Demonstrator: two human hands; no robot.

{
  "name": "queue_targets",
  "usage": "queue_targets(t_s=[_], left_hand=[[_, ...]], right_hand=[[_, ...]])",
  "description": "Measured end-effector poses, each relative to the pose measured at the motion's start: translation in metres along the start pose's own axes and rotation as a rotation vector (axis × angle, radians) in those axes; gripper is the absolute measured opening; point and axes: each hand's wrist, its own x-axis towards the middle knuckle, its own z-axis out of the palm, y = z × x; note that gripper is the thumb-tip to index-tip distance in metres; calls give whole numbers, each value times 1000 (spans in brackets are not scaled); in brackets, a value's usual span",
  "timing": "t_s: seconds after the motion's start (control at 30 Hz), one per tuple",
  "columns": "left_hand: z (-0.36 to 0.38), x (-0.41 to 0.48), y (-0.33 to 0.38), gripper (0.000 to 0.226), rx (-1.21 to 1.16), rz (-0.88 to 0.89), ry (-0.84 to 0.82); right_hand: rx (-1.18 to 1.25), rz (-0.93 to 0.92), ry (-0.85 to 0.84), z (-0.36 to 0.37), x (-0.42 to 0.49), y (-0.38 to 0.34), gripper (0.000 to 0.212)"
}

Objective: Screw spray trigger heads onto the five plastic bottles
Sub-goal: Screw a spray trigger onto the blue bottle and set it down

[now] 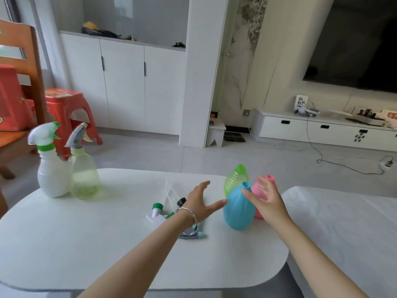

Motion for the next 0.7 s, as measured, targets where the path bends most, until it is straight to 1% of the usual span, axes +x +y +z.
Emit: queue_targets(t_s=[0.07, 0.13, 0.2, 0.27, 0.33, 0.43, 0.57, 0.63, 0.7], left_hand=[[17, 6, -1, 84, 62, 5, -33], [31, 13, 0, 88, 66, -9, -72], [43, 20, 1, 96, 59, -17, -133], [52, 26, 2, 104, 63, -34, -192], [59, 29, 0, 100, 90, -34, -200], [62, 30, -6, 89, 113, 3, -157], [47, 26, -6, 86, 0, 50, -114], [31, 23, -1, 82, -40, 59, -123], [11, 16, 5, 78, -71, 70, -147]], right_hand=[[46, 58, -26, 3, 0, 16, 61], [86, 86, -49, 4, -1, 30, 54], [98, 109, -74, 4, 1, 41, 46], [83, 166, -115, 2, 3, 49, 43], [44, 225, -167, 1, 1, 55, 44], [19, 233, -185, 1, -3, 56, 46], [56, 219, -170, 0, -5, 45, 45], [90, 235, -206, 4, -8, 33, 45], [123, 244, -262, 11, -12, 20, 51]])
